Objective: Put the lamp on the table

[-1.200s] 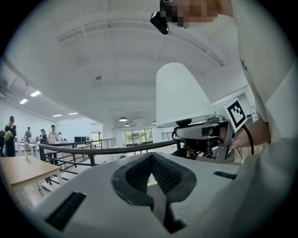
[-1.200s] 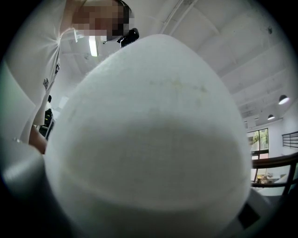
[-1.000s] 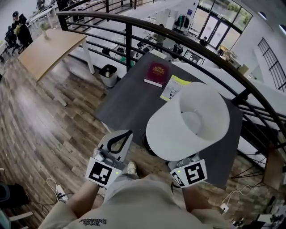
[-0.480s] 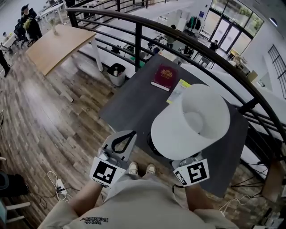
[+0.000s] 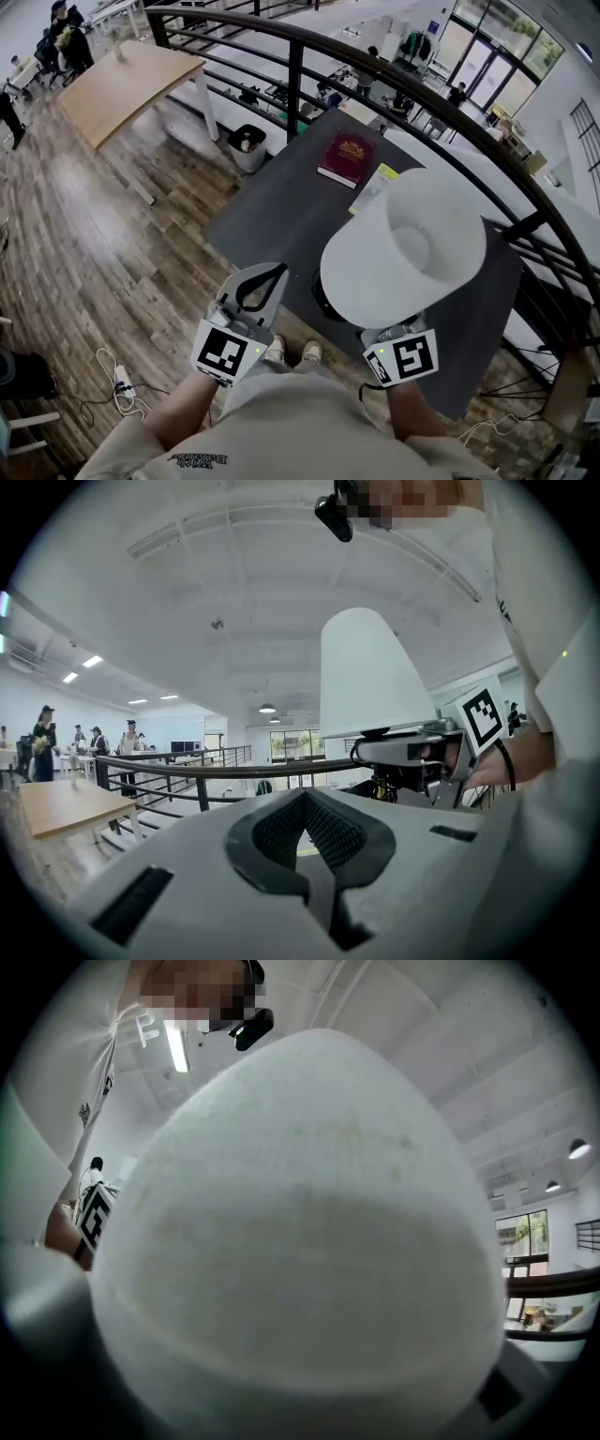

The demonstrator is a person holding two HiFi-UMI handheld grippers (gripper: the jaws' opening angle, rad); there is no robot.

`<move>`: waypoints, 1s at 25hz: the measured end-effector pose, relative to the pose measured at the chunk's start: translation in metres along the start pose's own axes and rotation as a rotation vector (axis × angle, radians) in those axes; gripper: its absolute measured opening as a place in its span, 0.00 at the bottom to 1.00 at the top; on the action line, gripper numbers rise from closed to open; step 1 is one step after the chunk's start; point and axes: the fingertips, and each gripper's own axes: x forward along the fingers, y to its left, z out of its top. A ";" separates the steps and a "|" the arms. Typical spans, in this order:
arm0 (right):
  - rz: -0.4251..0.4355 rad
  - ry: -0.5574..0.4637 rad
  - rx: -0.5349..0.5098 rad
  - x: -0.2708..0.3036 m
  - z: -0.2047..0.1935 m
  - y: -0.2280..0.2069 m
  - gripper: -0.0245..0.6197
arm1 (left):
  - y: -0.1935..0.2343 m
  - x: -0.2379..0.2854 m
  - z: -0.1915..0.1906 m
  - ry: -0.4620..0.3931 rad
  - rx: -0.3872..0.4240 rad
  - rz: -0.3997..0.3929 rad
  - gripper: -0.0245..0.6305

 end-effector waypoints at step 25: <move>-0.049 -0.042 -0.018 0.168 -0.015 -0.085 0.19 | 0.128 0.118 0.009 -0.140 -0.022 0.143 0.04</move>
